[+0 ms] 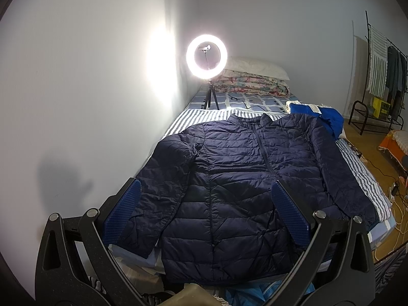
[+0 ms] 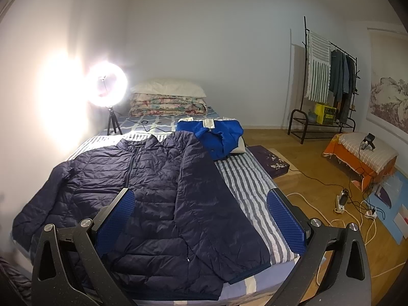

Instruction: Fold large clothes

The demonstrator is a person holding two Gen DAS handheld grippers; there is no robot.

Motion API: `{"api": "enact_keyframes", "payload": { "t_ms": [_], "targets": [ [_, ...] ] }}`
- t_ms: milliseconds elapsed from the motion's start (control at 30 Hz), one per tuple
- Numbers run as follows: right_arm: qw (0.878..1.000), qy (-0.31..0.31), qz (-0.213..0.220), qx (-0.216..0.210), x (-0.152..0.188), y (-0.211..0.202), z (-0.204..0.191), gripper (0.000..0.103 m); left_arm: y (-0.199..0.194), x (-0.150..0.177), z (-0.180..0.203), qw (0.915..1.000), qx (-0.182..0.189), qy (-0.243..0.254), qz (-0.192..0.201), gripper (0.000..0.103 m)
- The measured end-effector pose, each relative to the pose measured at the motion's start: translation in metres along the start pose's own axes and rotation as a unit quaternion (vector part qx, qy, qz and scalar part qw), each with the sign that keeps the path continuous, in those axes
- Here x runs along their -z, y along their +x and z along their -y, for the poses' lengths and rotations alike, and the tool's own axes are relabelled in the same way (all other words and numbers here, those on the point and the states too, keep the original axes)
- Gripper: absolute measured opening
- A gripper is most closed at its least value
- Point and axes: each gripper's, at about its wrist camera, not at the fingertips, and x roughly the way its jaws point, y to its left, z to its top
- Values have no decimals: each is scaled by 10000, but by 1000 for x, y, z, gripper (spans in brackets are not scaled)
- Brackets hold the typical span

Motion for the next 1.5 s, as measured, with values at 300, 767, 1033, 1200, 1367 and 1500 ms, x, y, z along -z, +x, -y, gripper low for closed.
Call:
{"api": "enact_keyframes", "payload": {
  "t_ms": [300,767,1033,1200,1367,1500],
  "targets": [
    [10000,-47,4,-22,1,0,-3,103,9,12,-9,10000,-55,-33,-48,103],
    [9996,-178,-41,-224,-3,11,-22,103,16,9,-15,9997,-183,-73,-119,103],
    [9955,-383,114,-857,-7,22,-51,103,23,16,-39,9992,-296,-176,-214,103],
    [9861,-495,47,-1586,-12,36,-79,103,19,31,-62,9991,-173,-338,-184,103],
    [9640,-861,-89,-2514,-14,53,-127,102,7,46,-80,9988,-273,-378,-154,96],
    [9346,-1345,-220,-3286,-10,63,-178,102,-7,57,-90,9988,-265,-334,-247,87]
  ]
}}
